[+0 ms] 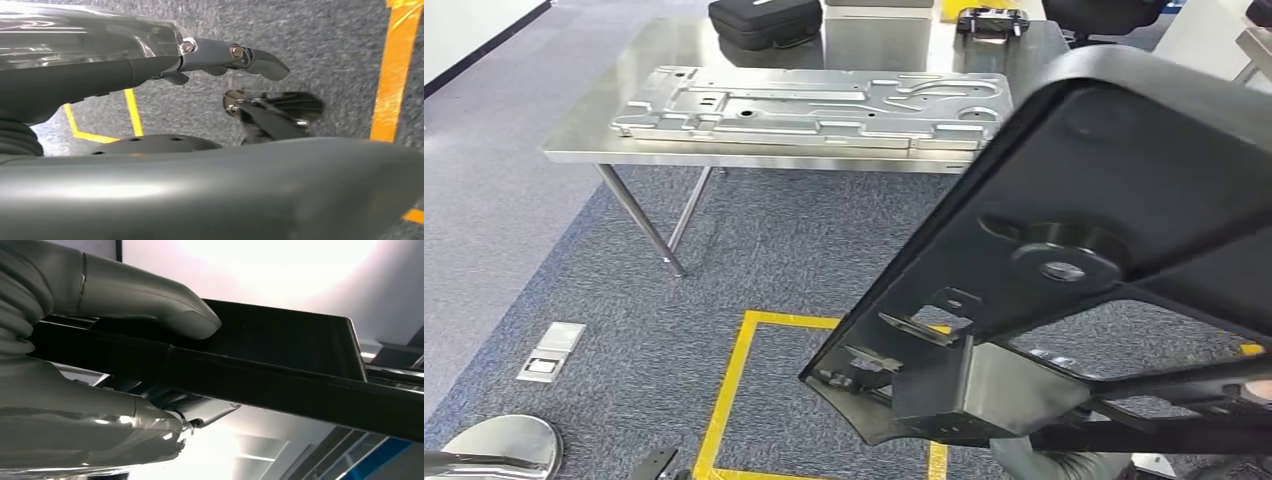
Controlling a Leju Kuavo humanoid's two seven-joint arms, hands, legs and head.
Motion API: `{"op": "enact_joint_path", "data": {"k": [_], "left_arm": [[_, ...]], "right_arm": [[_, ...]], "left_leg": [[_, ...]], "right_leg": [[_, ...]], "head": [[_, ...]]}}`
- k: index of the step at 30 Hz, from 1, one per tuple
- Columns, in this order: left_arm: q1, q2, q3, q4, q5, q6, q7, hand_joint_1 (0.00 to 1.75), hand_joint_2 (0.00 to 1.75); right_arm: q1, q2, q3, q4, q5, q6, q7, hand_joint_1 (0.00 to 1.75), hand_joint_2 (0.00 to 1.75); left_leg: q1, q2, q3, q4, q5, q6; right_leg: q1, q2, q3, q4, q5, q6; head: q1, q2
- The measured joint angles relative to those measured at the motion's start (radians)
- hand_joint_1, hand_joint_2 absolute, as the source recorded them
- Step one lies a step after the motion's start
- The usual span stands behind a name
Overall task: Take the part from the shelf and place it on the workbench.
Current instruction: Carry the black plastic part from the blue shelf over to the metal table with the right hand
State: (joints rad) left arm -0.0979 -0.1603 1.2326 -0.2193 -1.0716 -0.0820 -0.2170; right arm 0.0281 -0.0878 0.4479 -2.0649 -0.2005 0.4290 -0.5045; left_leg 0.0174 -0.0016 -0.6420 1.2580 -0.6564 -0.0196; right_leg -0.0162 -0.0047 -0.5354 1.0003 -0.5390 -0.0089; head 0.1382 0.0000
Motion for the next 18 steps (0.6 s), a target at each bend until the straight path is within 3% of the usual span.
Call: {"op": "enact_joint_path", "data": {"k": [1, 2, 4, 5, 10, 12, 14, 15, 16, 18], "left_arm": [[0.003, 0.0, 0.0, 0.0, 0.0, 0.0, 0.001, 0.0, 1.75], [0.004, 0.0, 0.0, 0.0, 0.0, 0.0, 0.002, 0.0, 1.75], [0.005, 0.001, 0.0, 0.0, 0.0, 0.0, 0.003, 0.0, 1.75], [0.004, 0.001, 0.0, 0.0, 0.0, 0.0, 0.004, 0.0, 1.75], [0.006, 0.002, 0.001, 0.0, 0.0, 0.004, 0.007, 0.0, 1.75], [0.004, 0.002, 0.001, 0.0, 0.0, 0.005, 0.007, 0.0, 1.75], [0.004, 0.002, 0.001, 0.0, 0.002, 0.005, 0.007, 0.0, 1.75], [0.005, 0.002, 0.002, 0.0, 0.002, 0.004, 0.007, 0.0, 1.75], [0.006, 0.002, 0.002, 0.0, 0.003, 0.004, 0.007, 0.0, 1.75], [0.008, 0.001, 0.002, 0.0, 0.003, 0.004, 0.008, 0.0, 1.75]], "right_arm": [[-0.001, 0.002, 0.0, 0.004, 0.0, -0.001, 0.003, 1.75, 1.75], [-0.001, 0.004, 0.0, 0.007, 0.0, -0.002, 0.005, 1.75, 1.75], [-0.005, 0.009, 0.0, 0.01, 0.001, -0.005, 0.008, 1.75, 1.75], [-0.008, 0.011, 0.0, 0.011, 0.001, -0.007, 0.01, 1.75, 1.75], [-0.017, 0.018, 0.003, 0.013, 0.007, -0.019, 0.023, 1.75, 1.75], [-0.018, 0.018, 0.004, 0.013, 0.011, -0.024, 0.024, 1.75, 1.75], [-0.017, 0.018, 0.004, 0.013, 0.016, -0.027, 0.026, 1.75, 1.75], [-0.015, 0.017, 0.004, 0.013, 0.018, -0.029, 0.027, 1.75, 1.75], [-0.014, 0.016, 0.004, 0.013, 0.02, -0.03, 0.029, 1.75, 1.75], [-0.013, 0.015, 0.004, 0.012, 0.027, -0.034, 0.031, 1.75, 1.75]], "left_leg": [[0.0, 0.0, -0.013, -0.002, 0.025, 0.0], [0.0, 0.0, -0.009, -0.041, 0.068, 0.001], [-0.001, 0.0, 0.026, -0.15, 0.142, 0.006], [-0.003, 0.0, 0.041, -0.19, 0.154, 0.011], [-0.004, 0.0, 0.058, -0.223, 0.134, 0.037], [0.0, 0.0, 0.069, -0.227, 0.128, 0.047], [0.0, 0.0, 0.08, -0.228, 0.117, 0.052], [0.0, 0.0, 0.087, -0.228, 0.111, 0.051], [0.0, -0.001, 0.097, -0.228, 0.103, 0.05], [-0.001, -0.002, 0.121, -0.229, 0.087, 0.047]], "right_leg": [[0.0, 0.002, 0.008, 0.0, -0.007, 0.001], [-0.001, 0.003, 0.019, 0.0, -0.014, 0.004], [0.0, 0.005, 0.039, 0.001, -0.031, 0.013], [0.001, 0.006, 0.043, 0.002, -0.037, 0.018], [0.001, 0.006, 0.042, 0.014, -0.058, 0.043], [0.0, 0.006, -0.005, 0.108, -0.099, 0.05], [-0.001, 0.006, -0.09, 0.246, -0.14, 0.054], [-0.001, 0.006, -0.123, 0.287, -0.139, 0.054], [0.0, 0.006, -0.138, 0.291, -0.117, 0.053], [0.003, 0.006, -0.117, 0.187, -0.023, 0.044]], "head": [[0.0, 0.0], [0.0, 0.0], [0.0, 0.0], [0.0, 0.0], [-0.001, 0.0], [-0.001, 0.0], [-0.001, 0.0], [-0.001, 0.0], [-0.001, 0.0], [-0.001, 0.0]]}}
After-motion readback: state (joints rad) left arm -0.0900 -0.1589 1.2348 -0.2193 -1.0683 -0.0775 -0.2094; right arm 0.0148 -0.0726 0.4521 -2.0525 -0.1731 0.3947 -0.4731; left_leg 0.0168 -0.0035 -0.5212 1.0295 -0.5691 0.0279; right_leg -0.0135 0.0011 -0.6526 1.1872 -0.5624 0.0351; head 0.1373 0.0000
